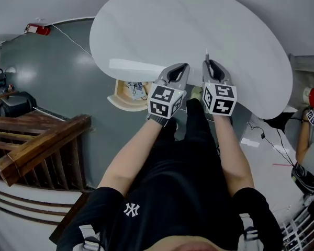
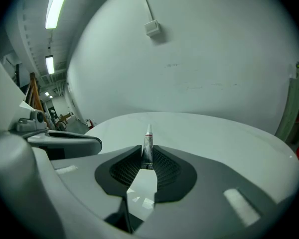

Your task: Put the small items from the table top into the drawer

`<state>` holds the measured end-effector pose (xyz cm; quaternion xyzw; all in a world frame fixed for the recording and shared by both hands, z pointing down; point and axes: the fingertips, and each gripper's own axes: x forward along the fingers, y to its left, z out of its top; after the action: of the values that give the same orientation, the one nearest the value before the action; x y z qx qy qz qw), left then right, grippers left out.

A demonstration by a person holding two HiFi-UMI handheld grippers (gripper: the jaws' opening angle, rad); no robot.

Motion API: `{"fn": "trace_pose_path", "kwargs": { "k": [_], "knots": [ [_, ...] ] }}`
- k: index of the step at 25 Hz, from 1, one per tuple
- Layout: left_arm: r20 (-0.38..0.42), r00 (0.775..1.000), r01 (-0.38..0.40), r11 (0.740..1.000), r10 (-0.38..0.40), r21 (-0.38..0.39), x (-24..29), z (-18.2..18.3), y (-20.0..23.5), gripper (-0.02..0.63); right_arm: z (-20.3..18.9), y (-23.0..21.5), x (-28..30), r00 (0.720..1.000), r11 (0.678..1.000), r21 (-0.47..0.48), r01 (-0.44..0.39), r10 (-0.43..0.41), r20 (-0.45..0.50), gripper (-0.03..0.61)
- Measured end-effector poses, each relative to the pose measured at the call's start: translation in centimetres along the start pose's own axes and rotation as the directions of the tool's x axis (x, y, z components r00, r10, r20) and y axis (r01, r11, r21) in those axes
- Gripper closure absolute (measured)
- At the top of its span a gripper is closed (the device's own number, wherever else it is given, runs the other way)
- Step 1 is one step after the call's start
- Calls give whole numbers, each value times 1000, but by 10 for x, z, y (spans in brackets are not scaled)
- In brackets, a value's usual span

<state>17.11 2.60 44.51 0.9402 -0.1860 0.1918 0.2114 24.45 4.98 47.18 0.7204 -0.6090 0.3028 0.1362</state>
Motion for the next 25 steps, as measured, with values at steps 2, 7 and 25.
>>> {"fn": "trace_pose_path", "kwargs": {
  "k": [2,7,25],
  "knots": [
    [9,1000,-19,1000,19,-8,-15,-2,9,607,0,20,0,1000,1000,-16,-21,21,4,486],
    [27,997,-72,997,73,-32,-49,-13,31,607,-6,65,1,997,995,-61,-78,78,-3,486],
    [49,951,-293,941,305,-169,-179,-71,115,607,-55,234,5,946,927,-188,-325,314,-85,486]
  ]
}}
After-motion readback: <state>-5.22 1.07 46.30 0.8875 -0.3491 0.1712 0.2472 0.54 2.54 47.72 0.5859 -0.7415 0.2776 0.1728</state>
